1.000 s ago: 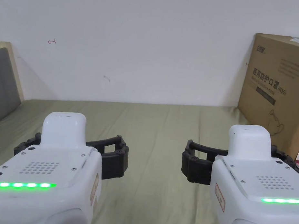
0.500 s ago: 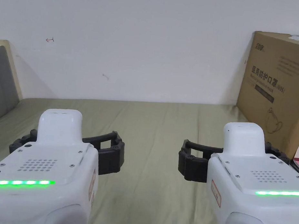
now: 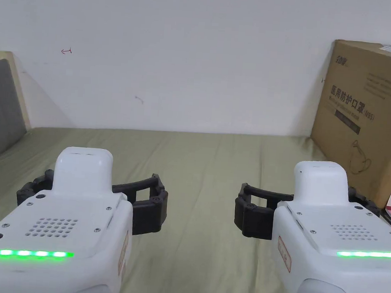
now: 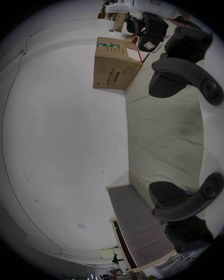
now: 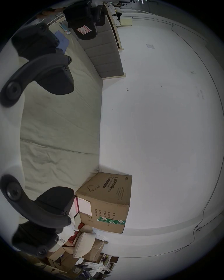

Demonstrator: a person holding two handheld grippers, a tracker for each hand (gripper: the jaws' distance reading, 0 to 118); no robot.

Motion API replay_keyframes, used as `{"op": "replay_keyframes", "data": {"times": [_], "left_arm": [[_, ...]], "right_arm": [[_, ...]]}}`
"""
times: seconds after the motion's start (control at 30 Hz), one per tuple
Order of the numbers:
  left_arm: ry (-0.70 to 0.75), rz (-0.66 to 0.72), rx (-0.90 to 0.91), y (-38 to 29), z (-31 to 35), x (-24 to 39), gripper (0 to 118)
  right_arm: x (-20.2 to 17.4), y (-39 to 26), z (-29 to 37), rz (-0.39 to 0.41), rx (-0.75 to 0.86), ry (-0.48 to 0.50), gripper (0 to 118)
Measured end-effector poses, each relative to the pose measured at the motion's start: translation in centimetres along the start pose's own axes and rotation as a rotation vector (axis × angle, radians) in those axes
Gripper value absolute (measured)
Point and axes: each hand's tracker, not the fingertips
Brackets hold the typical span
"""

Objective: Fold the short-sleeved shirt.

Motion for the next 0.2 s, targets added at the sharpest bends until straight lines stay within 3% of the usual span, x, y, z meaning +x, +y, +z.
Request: {"op": "replay_keyframes", "data": {"times": [0.2], "left_arm": [[0.02,-0.02,0.006,-0.18,-0.12,0.16,113]], "right_arm": [[-0.03,-0.14,-0.06,-0.004,-0.001,-0.001,118]]}}
